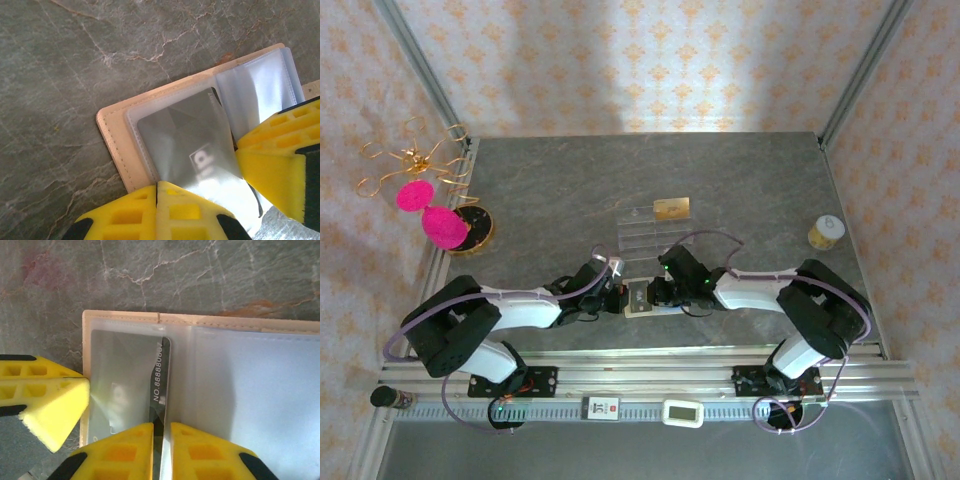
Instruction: Take the credit cards out of the card holder
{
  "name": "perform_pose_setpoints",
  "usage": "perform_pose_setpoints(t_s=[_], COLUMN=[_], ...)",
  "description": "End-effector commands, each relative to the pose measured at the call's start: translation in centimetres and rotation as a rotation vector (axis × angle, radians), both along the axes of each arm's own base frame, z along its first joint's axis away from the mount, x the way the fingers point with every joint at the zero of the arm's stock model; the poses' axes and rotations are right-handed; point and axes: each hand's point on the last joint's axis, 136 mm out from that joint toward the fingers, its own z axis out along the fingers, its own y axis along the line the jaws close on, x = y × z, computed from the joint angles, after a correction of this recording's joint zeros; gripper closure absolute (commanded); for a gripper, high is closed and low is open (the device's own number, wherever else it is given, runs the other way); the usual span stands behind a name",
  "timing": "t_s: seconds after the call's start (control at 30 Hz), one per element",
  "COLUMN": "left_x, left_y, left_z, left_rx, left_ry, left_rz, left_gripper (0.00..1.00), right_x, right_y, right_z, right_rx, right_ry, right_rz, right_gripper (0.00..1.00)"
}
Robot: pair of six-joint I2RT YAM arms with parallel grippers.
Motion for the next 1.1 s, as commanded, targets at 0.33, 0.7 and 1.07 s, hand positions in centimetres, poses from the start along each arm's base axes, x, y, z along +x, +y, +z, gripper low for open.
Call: perform_pose_setpoints(t_s=[0.33, 0.7, 1.07], left_x=[-0.6, 0.6, 1.1], left_y=[2.1, -1.0, -3.2], left_z=[-1.3, 4.2, 2.8], left_rx=[0.05, -0.046, -0.029], left_ry=[0.042, -0.088, -0.074], left_rz=[0.029, -0.038, -0.08], left_gripper=[1.0, 1.0, 1.0], right_x=[0.3, 0.4, 0.9], right_y=[-2.4, -2.1, -2.1], right_z=[0.1, 0.7, 0.7], right_rx=[-0.026, -0.004, -0.013], right_ry=[-0.015, -0.025, -0.037], right_rz=[-0.109, -0.092, -0.09], right_gripper=[1.0, 0.86, 0.77])
